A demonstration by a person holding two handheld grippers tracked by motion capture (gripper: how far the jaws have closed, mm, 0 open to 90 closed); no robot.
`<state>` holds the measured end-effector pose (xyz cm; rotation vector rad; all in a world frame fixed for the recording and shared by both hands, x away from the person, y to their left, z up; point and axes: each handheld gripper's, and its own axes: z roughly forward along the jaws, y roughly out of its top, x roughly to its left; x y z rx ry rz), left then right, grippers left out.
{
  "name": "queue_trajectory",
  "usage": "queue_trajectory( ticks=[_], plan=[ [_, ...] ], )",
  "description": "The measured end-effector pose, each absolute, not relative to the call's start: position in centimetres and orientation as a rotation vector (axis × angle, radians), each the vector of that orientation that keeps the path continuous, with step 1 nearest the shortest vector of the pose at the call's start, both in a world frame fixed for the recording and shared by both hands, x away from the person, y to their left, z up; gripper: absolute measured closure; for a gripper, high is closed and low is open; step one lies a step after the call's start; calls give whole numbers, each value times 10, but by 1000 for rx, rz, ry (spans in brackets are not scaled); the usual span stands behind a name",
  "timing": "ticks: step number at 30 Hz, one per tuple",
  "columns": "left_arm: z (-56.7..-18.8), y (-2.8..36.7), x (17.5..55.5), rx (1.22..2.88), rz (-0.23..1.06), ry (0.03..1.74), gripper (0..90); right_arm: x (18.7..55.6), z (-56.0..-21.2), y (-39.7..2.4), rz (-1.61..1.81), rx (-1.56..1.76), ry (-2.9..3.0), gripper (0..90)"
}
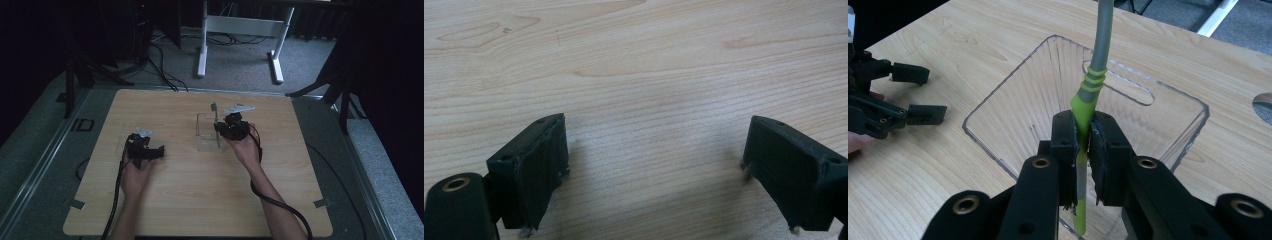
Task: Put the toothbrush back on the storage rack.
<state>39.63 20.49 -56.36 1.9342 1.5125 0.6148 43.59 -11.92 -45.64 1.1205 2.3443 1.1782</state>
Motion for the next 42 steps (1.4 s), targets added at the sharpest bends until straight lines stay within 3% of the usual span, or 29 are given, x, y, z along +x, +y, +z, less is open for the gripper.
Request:
queue_trajectory(
  ticks=[4,5,21,42],
  plan=[
    [-564,205,396,1934,615,1513,114,436,-458,-118,1168,1120,2353,805],
    [-564,205,396,1932,614,1514,114,436,-458,-118,1176,1117,2351,755],
    [-564,205,396,1932,614,1515,114,429,-446,-130,1263,1114,2307,544],
    [-564,205,396,1930,614,1515,114,398,-452,-183,1346,1210,2211,491]
  ],
)
